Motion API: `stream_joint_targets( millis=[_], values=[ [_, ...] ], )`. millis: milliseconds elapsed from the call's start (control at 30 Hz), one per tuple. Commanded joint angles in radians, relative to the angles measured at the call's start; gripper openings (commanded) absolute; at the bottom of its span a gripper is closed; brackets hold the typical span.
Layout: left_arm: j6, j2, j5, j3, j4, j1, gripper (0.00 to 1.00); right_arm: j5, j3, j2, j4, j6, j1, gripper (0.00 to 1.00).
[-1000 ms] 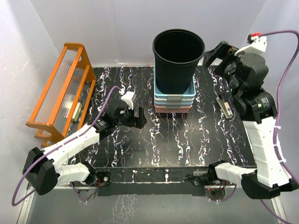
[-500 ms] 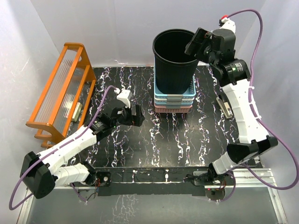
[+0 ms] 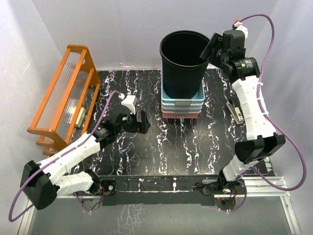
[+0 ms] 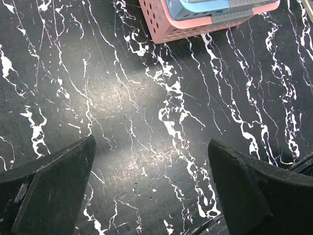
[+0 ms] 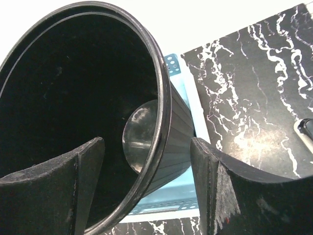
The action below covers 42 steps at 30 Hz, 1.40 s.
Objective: Turn the large container upside down
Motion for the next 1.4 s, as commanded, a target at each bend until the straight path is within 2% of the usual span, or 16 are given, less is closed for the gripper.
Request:
stream_joint_targets(
  millis=[0,267,433,633,900,967,1133,1200,1367],
  values=[
    [0.008,-0.032,-0.006,0.013,-0.032,-0.001,0.99,-0.061,0.019,0.028,0.043,0.015,-0.017,0.64],
    [0.005,-0.072,-0.016,0.021,-0.087,-0.002,0.99,-0.079,0.061,0.052,0.056,0.013,-0.018,0.29],
    [0.006,-0.092,-0.038,0.026,-0.127,-0.002,0.99,-0.101,0.171,0.073,0.026,0.007,-0.018,0.00],
    [0.011,-0.083,-0.043,0.104,-0.165,-0.002,0.99,-0.111,0.306,0.043,0.071,0.003,-0.017,0.00],
    [0.000,-0.053,-0.082,0.244,-0.238,-0.002,0.99,-0.161,0.261,-0.134,0.276,-0.024,-0.017,0.00],
    [-0.018,-0.056,-0.137,0.281,-0.278,-0.001,0.99,-0.237,0.226,-0.182,0.321,-0.036,-0.016,0.00],
    [-0.066,-0.044,-0.302,0.450,-0.527,0.001,0.99,-0.649,-0.010,-0.309,0.503,-0.001,-0.011,0.00],
    [-0.114,-0.080,-0.369,0.487,-0.635,0.004,0.99,-0.732,-0.142,-0.358,0.575,0.030,-0.007,0.00],
    [-0.315,-0.131,-0.552,0.543,-0.909,0.005,0.98,-0.843,-0.289,-0.418,0.598,0.026,0.014,0.00]
  ],
)
